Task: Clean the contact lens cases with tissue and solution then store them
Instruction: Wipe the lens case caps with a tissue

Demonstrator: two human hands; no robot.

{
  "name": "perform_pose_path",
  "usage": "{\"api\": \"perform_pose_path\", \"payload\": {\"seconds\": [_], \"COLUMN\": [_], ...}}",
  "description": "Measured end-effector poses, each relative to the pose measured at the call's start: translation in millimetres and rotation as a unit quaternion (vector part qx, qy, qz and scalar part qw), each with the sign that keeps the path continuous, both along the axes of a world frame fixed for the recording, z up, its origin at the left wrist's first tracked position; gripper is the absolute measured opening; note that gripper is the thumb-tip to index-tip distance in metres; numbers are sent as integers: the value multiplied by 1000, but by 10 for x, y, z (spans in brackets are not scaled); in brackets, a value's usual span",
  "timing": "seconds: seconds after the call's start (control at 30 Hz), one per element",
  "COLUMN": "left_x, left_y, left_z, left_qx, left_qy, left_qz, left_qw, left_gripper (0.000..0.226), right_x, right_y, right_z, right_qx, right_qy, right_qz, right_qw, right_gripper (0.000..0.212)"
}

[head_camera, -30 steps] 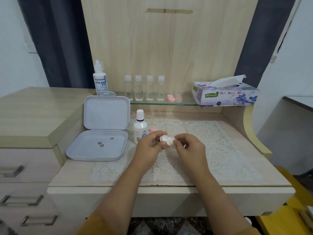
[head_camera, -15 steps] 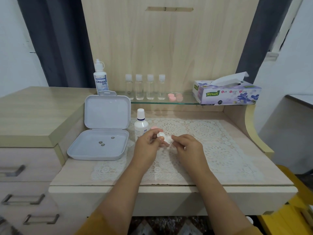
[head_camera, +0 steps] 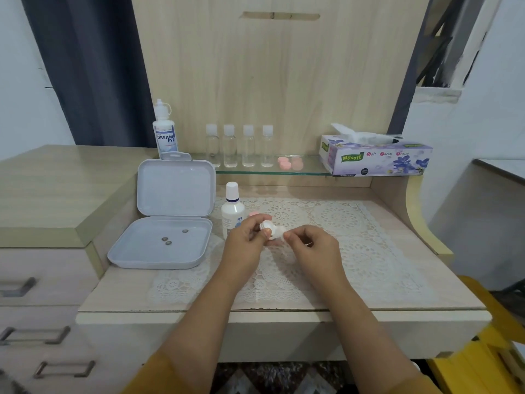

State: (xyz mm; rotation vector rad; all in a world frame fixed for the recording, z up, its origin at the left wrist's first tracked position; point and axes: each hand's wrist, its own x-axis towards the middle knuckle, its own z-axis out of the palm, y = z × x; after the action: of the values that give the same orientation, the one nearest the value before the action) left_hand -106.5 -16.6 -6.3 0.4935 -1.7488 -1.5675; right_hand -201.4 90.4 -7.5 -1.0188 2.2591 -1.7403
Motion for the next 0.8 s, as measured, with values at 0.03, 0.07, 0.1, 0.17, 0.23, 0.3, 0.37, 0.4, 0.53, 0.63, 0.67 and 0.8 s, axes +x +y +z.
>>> {"api": "perform_pose_path", "payload": {"seconds": [0.03, 0.07, 0.1, 0.17, 0.23, 0.3, 0.37, 0.4, 0.53, 0.63, 0.67, 0.8], "left_x": [-5, -6, -6, 5, 12, 15, 19, 21, 12, -6, -8, 5], "left_y": [-1, -1, 0, 0, -2, 2, 13, 19, 13, 11, 9, 2], "left_z": [3, 5, 2, 5, 6, 10, 16, 16, 6, 4, 2, 1], "left_qx": [5, 6, 3, 1, -6, -14, -24, -27, -34, -32, -25, -10], "left_qy": [4, 5, 3, 1, -6, -12, -19, -21, -30, -30, -25, -18], "left_qz": [6, 7, 6, -1, -8, -20, -32, -37, -34, -16, -11, -15], "left_qw": [1000, 1000, 1000, 1000, 1000, 1000, 999, 999, 998, 999, 999, 1000], "left_gripper": [28, 29, 29, 26, 25, 25, 25, 25, 27, 24, 23, 23], "right_x": [5, 6, 1, -4, -11, -6, 11, 12, -30, -32, -27, -36], "right_y": [0, -2, -2, -9, -7, -5, -4, -1, -11, -21, -20, -31], "right_z": [-6, -16, -30, -40, -52, -52, -37, -33, -29, -39, -48, -72], "right_qx": [-4, -5, -1, 7, 2, 5, 9, 9, -11, -13, -8, 17], "right_qy": [23, 47, 66, 78, 66, 75, 62, 42, -7, 52, 80, 131], "right_qz": [8, 18, 24, 23, 7, -9, -23, -27, -27, 1, 14, 29], "right_qw": [1000, 999, 998, 997, 998, 997, 998, 999, 1000, 999, 997, 991], "right_gripper": [8, 19, 25, 23, 16, 8, 5, 10, 21, 10, 15, 28]}}
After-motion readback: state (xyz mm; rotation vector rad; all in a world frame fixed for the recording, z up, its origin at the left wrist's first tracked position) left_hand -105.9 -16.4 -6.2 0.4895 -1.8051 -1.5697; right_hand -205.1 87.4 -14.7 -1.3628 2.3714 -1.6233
